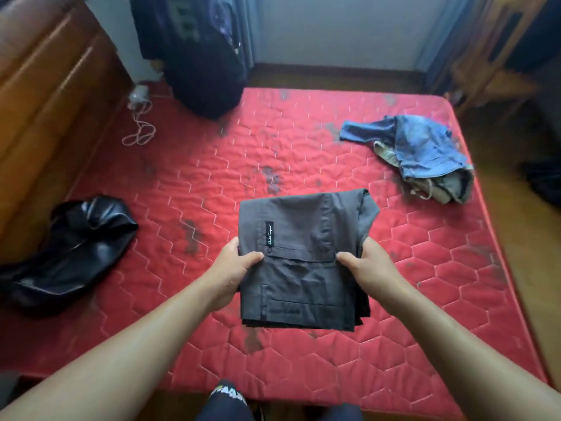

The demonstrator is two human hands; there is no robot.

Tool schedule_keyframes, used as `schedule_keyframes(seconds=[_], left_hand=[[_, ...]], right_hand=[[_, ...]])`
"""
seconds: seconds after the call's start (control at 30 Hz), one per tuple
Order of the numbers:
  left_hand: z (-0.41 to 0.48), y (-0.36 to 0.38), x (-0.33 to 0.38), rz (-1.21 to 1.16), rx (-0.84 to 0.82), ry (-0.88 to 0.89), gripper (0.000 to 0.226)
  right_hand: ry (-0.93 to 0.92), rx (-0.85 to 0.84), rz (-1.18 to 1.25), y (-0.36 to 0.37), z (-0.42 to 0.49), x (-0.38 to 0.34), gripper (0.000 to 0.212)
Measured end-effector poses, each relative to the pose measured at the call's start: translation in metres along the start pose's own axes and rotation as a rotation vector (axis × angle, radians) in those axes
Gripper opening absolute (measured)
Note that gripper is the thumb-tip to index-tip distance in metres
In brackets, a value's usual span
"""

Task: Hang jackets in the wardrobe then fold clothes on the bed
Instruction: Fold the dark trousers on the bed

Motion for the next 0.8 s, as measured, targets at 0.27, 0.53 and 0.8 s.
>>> schedule_keyframes(seconds=[0.27, 0.53, 0.8], left_hand=[[-0.119, -0.059, 0.026, 0.023, 0.203, 0.148, 0.08], [-0.241, -0.128, -0.039, 0.025, 0.656, 0.169, 0.062], [-0.412, -0.167, -0.16, -0.173, 0.984, -0.053, 0.054]], right_hand=[[-0.158, -0.228, 0.247, 0.019, -0.059, -0.092, 0.114], [-0.345, -0.699, -0.079, 0.116, -0.104, -0.158, 0.052], [-0.452, -1.16, -0.278, 0.263, -0.223, -0.197, 0.053]])
Point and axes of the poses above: each hand's wrist, its own z-axis towards the middle knuckle, its own y-axis out of the palm, x = y × z, the point moved 3 cm from there along z, towards the middle knuckle, and after that the axes turned 13 degrees about z, right-handed, at the moved point
